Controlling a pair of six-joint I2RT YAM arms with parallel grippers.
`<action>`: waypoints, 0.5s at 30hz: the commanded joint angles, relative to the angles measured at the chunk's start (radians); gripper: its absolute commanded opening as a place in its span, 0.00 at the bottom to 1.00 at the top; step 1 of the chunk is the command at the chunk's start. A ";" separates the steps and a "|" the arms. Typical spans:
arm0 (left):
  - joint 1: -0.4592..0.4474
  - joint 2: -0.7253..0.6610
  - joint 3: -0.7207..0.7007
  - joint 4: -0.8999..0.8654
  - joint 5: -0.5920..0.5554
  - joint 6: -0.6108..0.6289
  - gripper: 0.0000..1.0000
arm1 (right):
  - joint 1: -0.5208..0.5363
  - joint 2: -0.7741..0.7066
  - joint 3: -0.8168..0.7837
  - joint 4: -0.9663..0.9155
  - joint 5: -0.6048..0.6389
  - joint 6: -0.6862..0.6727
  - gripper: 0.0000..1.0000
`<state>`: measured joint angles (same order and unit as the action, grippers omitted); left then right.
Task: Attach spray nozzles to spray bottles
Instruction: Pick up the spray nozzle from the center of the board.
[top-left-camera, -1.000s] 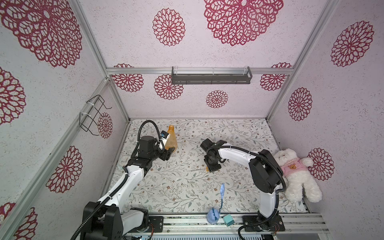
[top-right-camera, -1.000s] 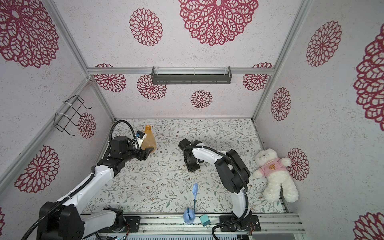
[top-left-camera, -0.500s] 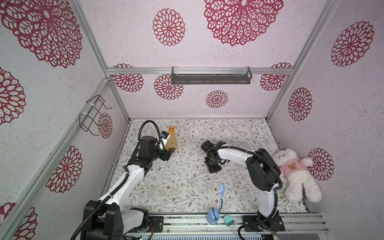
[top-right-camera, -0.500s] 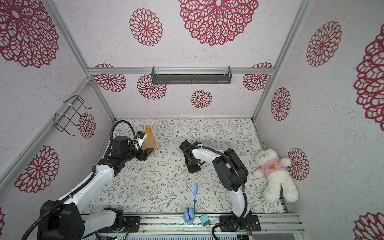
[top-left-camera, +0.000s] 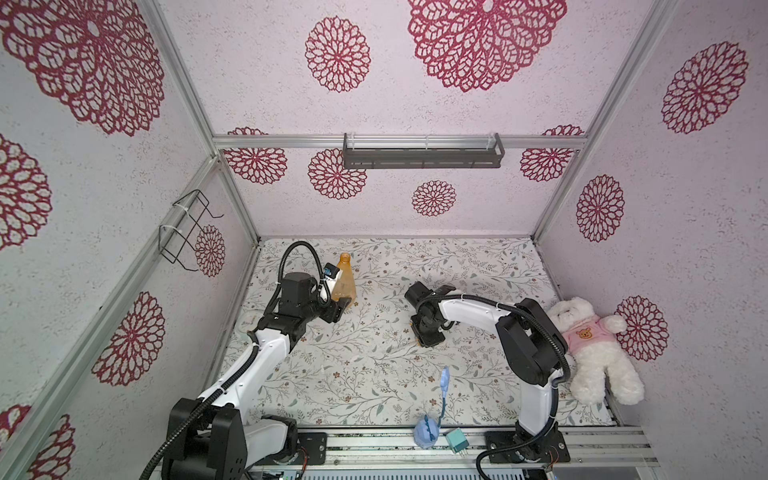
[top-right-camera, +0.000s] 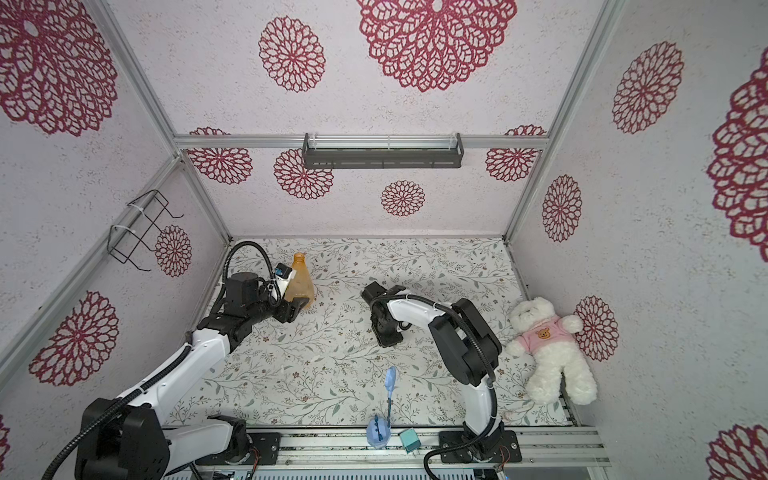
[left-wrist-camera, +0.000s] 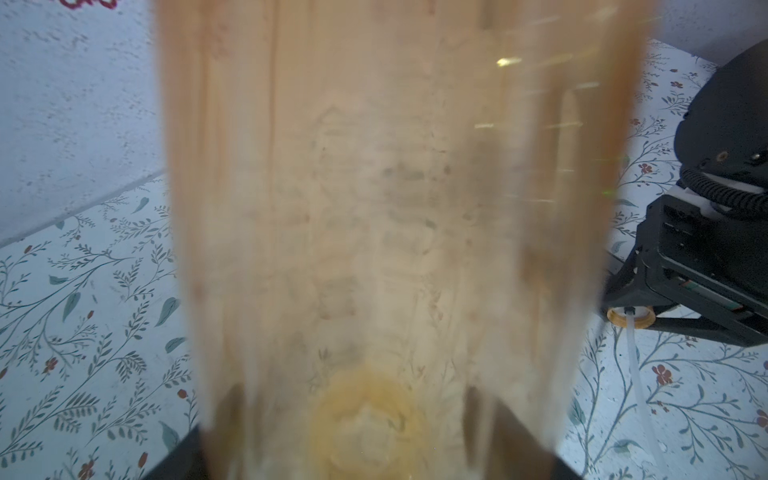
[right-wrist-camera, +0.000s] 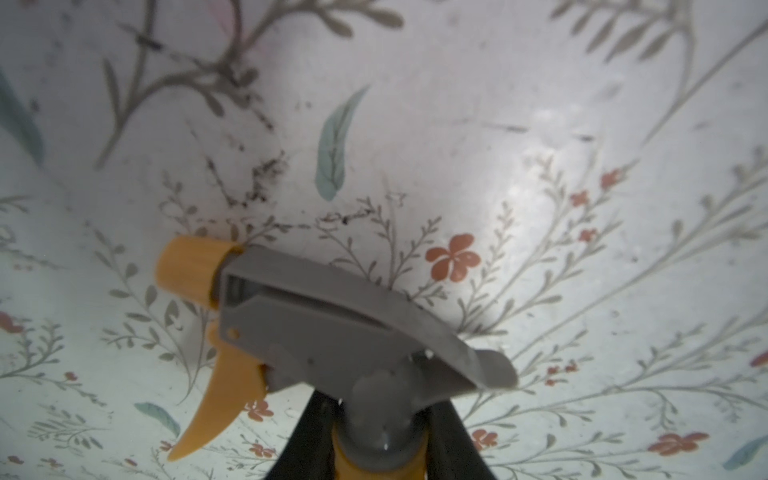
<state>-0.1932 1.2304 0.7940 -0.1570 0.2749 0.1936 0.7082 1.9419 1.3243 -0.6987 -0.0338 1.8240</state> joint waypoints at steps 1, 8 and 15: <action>-0.006 -0.006 0.026 0.000 0.011 0.013 0.29 | -0.025 -0.025 -0.026 -0.009 0.114 -0.063 0.00; -0.006 -0.019 0.016 0.018 0.037 0.006 0.29 | -0.043 -0.111 0.040 -0.025 0.255 -0.293 0.00; -0.006 -0.031 0.008 0.033 0.060 0.002 0.29 | -0.075 -0.230 0.027 0.132 0.311 -0.694 0.00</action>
<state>-0.1947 1.2255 0.7940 -0.1551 0.3058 0.1936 0.6460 1.7985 1.3472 -0.6487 0.2165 1.3689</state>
